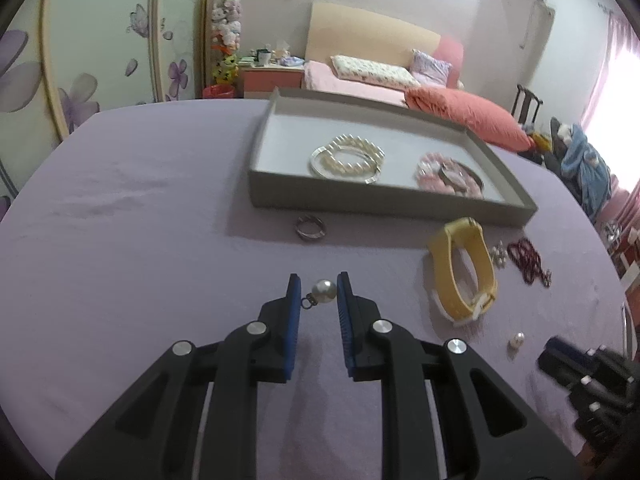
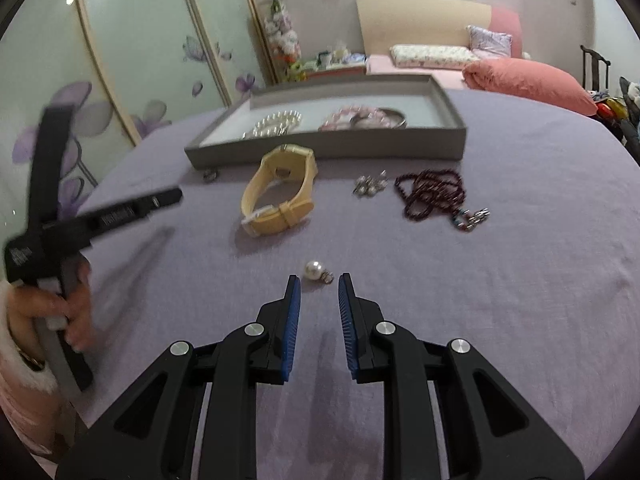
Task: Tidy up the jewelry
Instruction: 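Grasp a pearl earring with the left tool while the right tool grasps another pearl earring, then lift and carry both pearl earrings over the grey tray with both tools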
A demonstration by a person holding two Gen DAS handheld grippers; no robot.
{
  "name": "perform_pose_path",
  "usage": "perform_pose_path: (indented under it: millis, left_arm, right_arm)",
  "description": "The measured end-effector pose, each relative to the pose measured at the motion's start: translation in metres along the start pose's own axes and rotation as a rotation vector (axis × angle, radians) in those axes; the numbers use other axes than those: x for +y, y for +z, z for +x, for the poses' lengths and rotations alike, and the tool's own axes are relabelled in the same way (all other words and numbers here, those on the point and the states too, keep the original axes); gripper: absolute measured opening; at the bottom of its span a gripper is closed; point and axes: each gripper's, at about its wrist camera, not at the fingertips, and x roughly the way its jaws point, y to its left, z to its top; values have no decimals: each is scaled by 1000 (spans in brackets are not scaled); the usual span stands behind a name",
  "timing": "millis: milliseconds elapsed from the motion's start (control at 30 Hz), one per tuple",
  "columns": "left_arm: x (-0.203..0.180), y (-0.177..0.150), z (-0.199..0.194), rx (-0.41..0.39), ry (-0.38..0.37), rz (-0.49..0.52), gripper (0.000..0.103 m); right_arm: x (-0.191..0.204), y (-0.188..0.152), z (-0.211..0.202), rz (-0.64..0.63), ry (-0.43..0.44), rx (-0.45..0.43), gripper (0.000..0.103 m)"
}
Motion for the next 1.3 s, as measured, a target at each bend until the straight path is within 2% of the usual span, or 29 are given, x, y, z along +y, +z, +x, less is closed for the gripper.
perform_pose_path:
  millis: [200,233,267,300,367,400,467,600,800,1067,1300]
  left_arm:
    - [17,10,-10,-33,6,-40,19]
    - [21,12,-10,-36,5,-46,19]
    - [22,12,-11,-38,5,-49,19]
    - [24,13,-11,-40,5,-52,19]
    - [26,13,-10,-40,3,-58,19]
    - [26,14,-9,-39,3,-59,19]
    - [26,12,-8,-36,1,-58,19]
    - [25,11,-7,-32,-3,-56,19]
    - [24,10,-4,-29,-2,-56,19]
    - [24,8,-5,-35,-6,-53,19]
    - [21,-8,-25,-66,-23,-29,19]
  right_arm:
    - [10,4,15,-29,-36,48,21]
    - [12,6,17,-34,-51,51,29]
    - [12,8,17,-37,-60,51,43]
    - [14,9,18,-41,-68,48,48]
    - [17,12,19,-61,-80,46,49]
    - [19,13,21,-69,-83,49,49]
    - [22,14,26,-78,-86,65,38]
    - [23,13,29,-97,-103,69,36]
    - [19,14,29,-93,-122,64,20]
    - [16,15,27,-83,-115,52,19]
    - [3,15,-1,-28,-84,-38,19]
